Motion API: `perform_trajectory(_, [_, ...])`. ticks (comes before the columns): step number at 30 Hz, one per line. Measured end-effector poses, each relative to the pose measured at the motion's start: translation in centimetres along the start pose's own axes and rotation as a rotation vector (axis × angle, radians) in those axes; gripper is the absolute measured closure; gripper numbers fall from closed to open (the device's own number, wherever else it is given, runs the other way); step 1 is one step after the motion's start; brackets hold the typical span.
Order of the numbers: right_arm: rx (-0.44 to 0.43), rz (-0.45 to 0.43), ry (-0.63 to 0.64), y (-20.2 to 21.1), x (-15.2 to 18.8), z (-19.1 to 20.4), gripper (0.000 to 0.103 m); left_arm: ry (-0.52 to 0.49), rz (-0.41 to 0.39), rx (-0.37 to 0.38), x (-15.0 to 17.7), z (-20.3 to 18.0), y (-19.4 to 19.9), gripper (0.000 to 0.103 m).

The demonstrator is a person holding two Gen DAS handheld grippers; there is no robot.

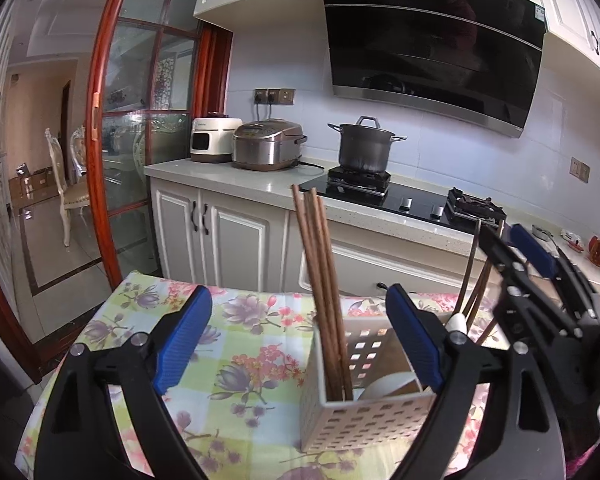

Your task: Organize utensils

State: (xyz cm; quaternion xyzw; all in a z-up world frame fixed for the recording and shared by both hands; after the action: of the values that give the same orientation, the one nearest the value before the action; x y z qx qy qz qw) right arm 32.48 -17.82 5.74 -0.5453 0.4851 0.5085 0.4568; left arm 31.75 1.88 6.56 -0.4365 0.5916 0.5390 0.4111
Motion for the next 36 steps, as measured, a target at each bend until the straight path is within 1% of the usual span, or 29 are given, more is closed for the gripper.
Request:
perform_trajectory(2, [0.004, 0.009, -0.008, 1.0, -0.1, -0.5, 0.056, -0.015, -0.017, -0.033, 0.3, 0.1, 0.8, 0.012])
perform_trajectory(4, [-0.008, 0.037, -0.032, 2.5, -0.1, -1.1, 0.050, -0.028, -0.026, -0.052, 0.7, 0.2, 1.6, 0.006])
perform_trajectory(5, [-0.019, 0.052, -0.042, 3.3, 0.0, -1.4, 0.047, -0.034, -0.026, -0.055, 1.0, 0.2, 2.1, 0.005])
perform_trajectory(9, [-0.048, 0.101, -0.046, 6.7, 0.3, -1.6, 0.038, -0.049, -0.023, -0.058, 2.2, 0.1, 4.1, 0.005])
perform_trajectory(11, [-0.072, 0.136, -0.050, 8.4, 0.5, -1.7, 0.036, -0.058, -0.019, -0.044, 2.7, -0.1, 5.3, 0.005])
perform_trajectory(16, [-0.110, 0.204, -0.076, 13.1, 0.4, -2.1, 0.029, -0.114, -0.039, -0.038, 4.3, -1.0, 9.8, 0.005])
perform_trajectory(19, [-0.120, 0.251, -0.077, 15.2, 0.2, -2.2, 0.027, -0.131, -0.035, -0.030, 5.3, -1.2, 12.4, 0.005])
perform_trajectory(21, [-0.126, 0.276, -0.092, 16.7, 0.0, -2.3, 0.022, -0.136, -0.038, -0.030, 5.7, -1.3, 14.1, 0.005])
perform_trajectory(25, [-0.154, 0.324, -0.093, 18.4, 0.0, -2.1, 0.020, -0.137, -0.044, 0.001, 6.2, -1.7, 16.9, 0.005])
perform_trajectory(28, [-0.159, 0.348, -0.076, 19.0, 0.3, -1.9, 0.020, -0.160, -0.063, -0.001, 6.2, -2.0, 18.4, 0.005])
perform_trajectory(31, [-0.166, 0.363, -0.083, 19.3, 0.6, -1.8, 0.020, -0.166, -0.067, -0.001, 6.1, -2.0, 19.0, 0.005])
perform_trajectory(36, [-0.166, 0.370, -0.077, 19.4, 0.8, -1.8, 0.019, -0.153, -0.030, -0.010, 6.4, -1.7, 18.7, 0.005])
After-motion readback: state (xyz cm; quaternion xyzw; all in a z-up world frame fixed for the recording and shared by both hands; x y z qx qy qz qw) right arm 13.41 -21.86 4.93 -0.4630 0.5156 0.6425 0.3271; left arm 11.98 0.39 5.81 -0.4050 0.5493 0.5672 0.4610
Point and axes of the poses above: each gripper's, at about its wrist camera, not at the fingertips, and y roughly against the way its jaws point, z to its left, x to its underside, the point moved 1 cm from there along -y, roughly the way its jaws point, and after that the axes turned 5 degrees about -z, right-handed, at the moved point
